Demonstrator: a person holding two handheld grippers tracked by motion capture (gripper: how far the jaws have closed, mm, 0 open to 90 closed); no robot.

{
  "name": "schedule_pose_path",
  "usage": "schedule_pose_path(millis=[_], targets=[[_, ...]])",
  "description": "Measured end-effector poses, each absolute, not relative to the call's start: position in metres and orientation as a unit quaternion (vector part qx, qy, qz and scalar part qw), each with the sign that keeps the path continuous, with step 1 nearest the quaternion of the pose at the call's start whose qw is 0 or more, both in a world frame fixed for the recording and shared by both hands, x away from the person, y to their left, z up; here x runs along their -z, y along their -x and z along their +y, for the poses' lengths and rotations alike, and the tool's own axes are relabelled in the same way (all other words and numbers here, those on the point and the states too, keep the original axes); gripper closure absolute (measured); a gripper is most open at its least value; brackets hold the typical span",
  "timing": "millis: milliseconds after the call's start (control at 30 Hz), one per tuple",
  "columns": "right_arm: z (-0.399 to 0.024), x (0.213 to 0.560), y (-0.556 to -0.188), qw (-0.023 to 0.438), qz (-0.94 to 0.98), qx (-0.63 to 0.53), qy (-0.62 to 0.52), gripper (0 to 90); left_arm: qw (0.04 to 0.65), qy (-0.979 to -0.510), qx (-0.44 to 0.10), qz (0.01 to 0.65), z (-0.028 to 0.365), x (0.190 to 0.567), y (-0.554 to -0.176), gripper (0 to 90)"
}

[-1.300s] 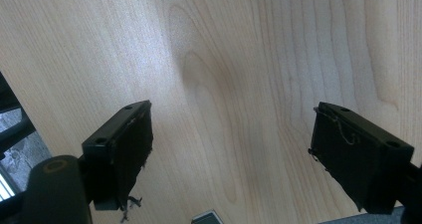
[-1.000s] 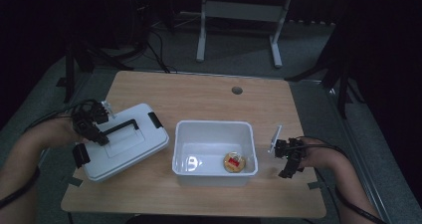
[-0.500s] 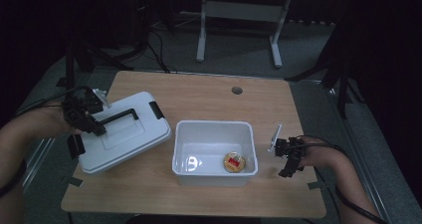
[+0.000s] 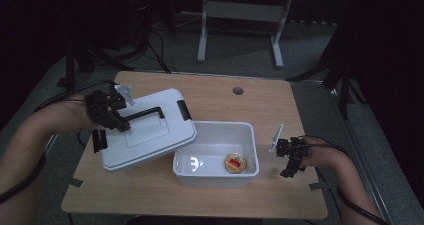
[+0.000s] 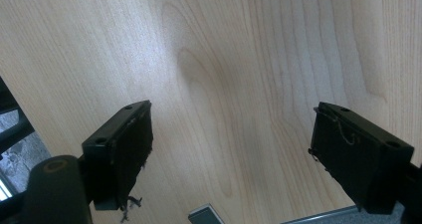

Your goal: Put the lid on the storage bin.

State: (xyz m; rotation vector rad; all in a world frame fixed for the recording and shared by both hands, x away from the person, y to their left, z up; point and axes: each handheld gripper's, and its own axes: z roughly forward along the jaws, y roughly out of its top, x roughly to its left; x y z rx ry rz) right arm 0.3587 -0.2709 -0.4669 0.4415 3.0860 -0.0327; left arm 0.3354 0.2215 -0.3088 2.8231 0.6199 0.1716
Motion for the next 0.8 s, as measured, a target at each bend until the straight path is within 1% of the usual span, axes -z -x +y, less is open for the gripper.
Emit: schedule_pose_path(millis=[267, 633, 700, 733, 800], targets=[[-0.273, 0.467, -0.357, 0.011, 0.99, 0.008, -0.143, 16.4, 0.131, -0.976, -0.058, 0.167, 0.178, 0.301, -0.337, 83.7], [-0.275, 0.465, -0.355, 0.015, 0.989, 0.006, -0.144, 16.4, 0.122, -0.985, -0.046, 0.112, 0.127, 0.304, -0.342, 83.7], [-0.275, 0.465, -0.355, 0.016, 0.989, 0.007, -0.144, 16.4, 0.122, -0.986, -0.044, 0.108, 0.124, 0.305, -0.342, 83.7], [-0.275, 0.465, -0.355, 0.017, 0.989, 0.008, -0.144, 16.4, 0.122, -0.987, -0.04, 0.1, 0.113, 0.306, -0.343, 83.7], [-0.275, 0.464, -0.354, 0.019, 0.99, 0.008, -0.143, 16.4, 0.124, -0.987, -0.039, 0.093, 0.104, 0.306, -0.344, 83.7]])
